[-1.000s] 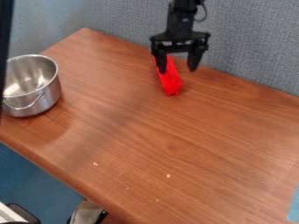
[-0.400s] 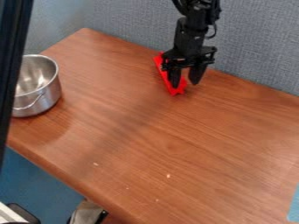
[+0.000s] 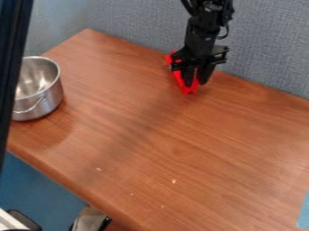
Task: Move the red object from the metal pot to the table
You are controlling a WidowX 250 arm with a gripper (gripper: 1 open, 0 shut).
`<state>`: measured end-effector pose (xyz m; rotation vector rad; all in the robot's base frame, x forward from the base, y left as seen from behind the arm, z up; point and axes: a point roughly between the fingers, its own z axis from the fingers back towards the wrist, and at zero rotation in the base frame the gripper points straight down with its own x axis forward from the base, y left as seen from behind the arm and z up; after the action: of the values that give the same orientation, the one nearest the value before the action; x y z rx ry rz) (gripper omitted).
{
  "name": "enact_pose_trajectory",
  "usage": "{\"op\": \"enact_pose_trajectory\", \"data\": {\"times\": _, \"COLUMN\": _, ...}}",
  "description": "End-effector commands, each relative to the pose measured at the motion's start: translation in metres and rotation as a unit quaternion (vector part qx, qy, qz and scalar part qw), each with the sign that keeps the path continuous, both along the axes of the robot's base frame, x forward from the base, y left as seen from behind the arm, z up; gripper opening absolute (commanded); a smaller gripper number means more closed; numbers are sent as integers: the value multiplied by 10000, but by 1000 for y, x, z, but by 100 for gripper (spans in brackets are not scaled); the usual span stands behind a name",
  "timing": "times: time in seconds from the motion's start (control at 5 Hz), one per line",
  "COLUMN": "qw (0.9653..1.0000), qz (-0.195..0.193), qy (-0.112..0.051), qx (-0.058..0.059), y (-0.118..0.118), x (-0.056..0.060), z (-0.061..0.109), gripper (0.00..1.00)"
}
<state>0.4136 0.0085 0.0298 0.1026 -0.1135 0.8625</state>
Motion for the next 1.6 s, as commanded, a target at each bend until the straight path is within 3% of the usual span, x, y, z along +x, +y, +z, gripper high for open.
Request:
{"op": "enact_pose_trajectory", "data": {"times": 0.0, "qw": 9999, "qz": 89, "qy": 92, "qx": -47, "y": -11, "x": -1, "z": -9, "gripper": 0}}
{"op": "enact_pose_trajectory", "data": {"times": 0.4, "qw": 9980, "qz": 556, "qy": 230, "qx": -200, "y": -19, "x": 4, "z": -16, "gripper": 0}}
{"op": "enact_pose_trajectory", "data": {"times": 0.8, "qw": 9971, "qz": 727, "qy": 143, "qx": 189, "y": -11, "x": 8, "z": -27, "gripper": 0}}
{"op": "enact_pose_trajectory", "data": {"times": 1.2, "qw": 9956, "qz": 904, "qy": 216, "qx": 133, "y": 45, "x": -14, "z": -31, "gripper": 0}}
{"op": "enact_pose_trajectory", "data": {"times": 1.4, "qw": 9963, "qz": 835, "qy": 165, "qx": 103, "y": 59, "x": -26, "z": -7, "gripper": 0}}
